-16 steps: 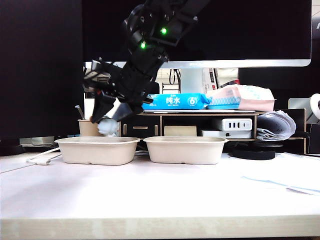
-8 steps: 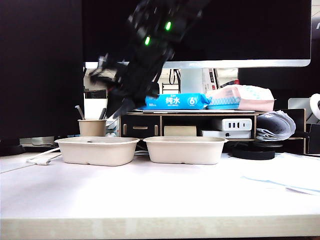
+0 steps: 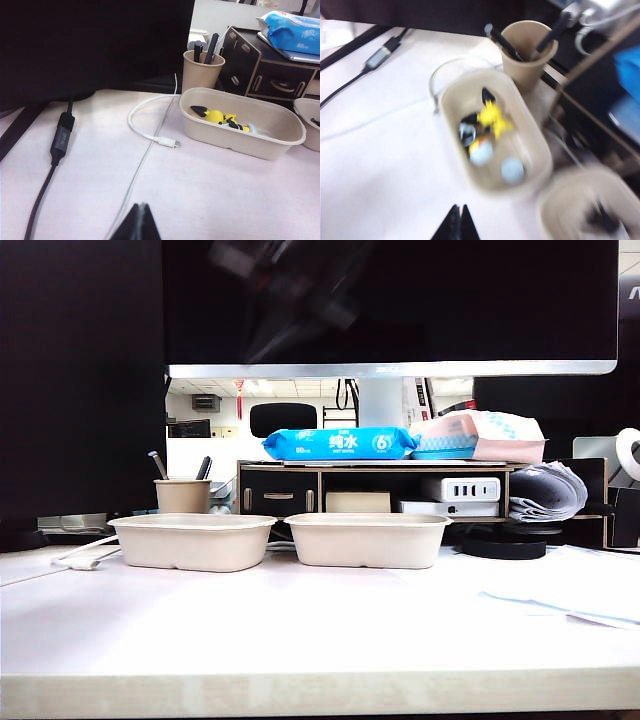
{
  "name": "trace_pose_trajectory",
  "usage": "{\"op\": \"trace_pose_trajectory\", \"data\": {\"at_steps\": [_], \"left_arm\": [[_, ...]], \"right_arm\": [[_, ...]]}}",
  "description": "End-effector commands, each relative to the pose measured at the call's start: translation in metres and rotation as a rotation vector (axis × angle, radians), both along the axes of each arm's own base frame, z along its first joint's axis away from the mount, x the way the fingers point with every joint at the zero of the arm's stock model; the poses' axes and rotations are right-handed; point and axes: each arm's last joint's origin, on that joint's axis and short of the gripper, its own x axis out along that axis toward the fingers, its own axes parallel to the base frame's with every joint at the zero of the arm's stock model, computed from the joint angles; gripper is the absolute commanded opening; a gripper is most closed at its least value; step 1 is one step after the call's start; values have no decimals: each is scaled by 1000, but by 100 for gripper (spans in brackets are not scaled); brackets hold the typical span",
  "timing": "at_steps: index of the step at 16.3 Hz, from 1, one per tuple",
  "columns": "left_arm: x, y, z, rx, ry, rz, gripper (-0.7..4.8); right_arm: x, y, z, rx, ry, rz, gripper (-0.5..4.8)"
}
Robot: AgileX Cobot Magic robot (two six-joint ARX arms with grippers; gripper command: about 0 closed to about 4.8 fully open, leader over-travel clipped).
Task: Put the dolls with similar sizes into the same paper box, while dolls with different sizes go into separate paper boxes.
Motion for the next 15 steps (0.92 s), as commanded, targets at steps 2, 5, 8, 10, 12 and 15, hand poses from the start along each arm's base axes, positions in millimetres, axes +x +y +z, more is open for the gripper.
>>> {"op": "trace_pose_trajectory", "data": {"at_steps": [2,5,8,10,12,15], "left_arm": [[0,0,1,-1,-11,2,-5],[0,0,1,-1,-10,1,-5],[0,0,1,-1,-11,1,-5],[0,0,1,-1,-11,1,-5],[0,0,1,-1,-11,0,-5],[0,0,1,-1,-11,0,-5]], "right_arm": [[-87,-74,14,167,-195,-144,-6],[-139,-119,9,288,-355,-267,-6],[-161,-138,4,309,-391,-302,-6],[-172,-147,5,297,-378,-299,-6],[-175,-149,6,299,-381,-300,-6],[-175,-149,6,298,-379,-299,-6]]}}
